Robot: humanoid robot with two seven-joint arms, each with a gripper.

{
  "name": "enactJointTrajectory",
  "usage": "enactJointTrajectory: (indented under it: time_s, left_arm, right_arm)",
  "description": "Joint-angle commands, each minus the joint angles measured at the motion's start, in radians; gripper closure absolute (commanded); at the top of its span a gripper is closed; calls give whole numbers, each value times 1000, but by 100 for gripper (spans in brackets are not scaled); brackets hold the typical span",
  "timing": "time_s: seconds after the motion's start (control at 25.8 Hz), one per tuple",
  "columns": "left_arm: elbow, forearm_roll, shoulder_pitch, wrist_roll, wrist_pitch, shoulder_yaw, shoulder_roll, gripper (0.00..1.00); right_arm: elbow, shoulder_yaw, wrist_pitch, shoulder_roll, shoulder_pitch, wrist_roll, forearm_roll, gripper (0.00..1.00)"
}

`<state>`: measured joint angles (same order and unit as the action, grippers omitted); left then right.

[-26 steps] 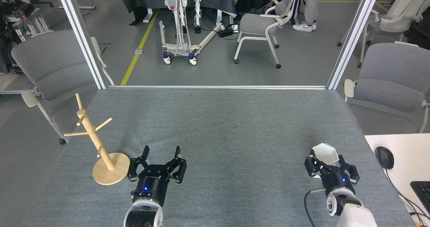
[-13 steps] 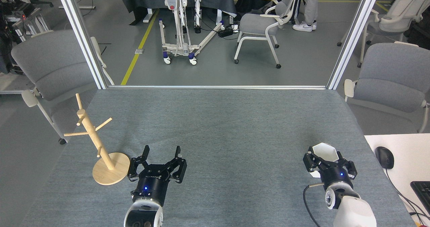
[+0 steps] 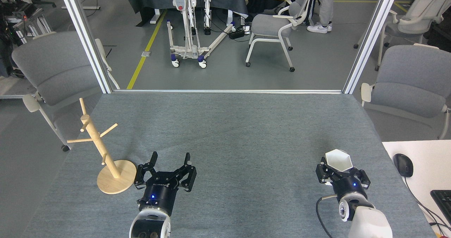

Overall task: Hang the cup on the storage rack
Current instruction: 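Lift the cup with the right gripper and carry it toward the left gripper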

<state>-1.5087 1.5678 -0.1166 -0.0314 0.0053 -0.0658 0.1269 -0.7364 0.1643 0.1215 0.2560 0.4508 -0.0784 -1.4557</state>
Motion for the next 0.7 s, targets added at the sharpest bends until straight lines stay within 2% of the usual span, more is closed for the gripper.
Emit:
enactJointTrajectory:
  time_s: [0.0, 0.04, 0.12, 0.27, 0.35, 0.43, 0.5, 0.66]
  left_arm:
    - [-4, 0, -2, -13, -16, 0, -3, 0]
    - [-4, 0, -2, -15, -16, 0, -3, 0]
    - [-2, 0, -2, -15, -16, 0, -3, 0]
    - [-11, 0, -2, -36, -18, 0, -4, 1]
    - [-22, 0, 0, -42, -18, 0, -6, 1]
    - [-27, 0, 2, -42, -19, 0, -7, 1]
    - [-27, 0, 3, -42, -25, 0, -7, 1]
    - [-65, 0, 14, -42, -77, 0, -10, 0]
  right_arm:
    - [0, -2, 7, 0, -3, 6, 0, 45]
    - [0, -2, 10, 0, -6, 6, 0, 55]
    - [-1, -2, 12, 0, -6, 6, 1, 66]
    - [-21, 1, 12, 22, 5, 8, 9, 66]
    - [-72, 3, 6, 34, 9, 11, 12, 65]
    - [-170, 3, -8, 42, 17, 20, 18, 65]
    - [-296, -3, -74, 49, 14, 60, 51, 59]
    - [-646, -6, -163, 42, -6, 295, 133, 59]
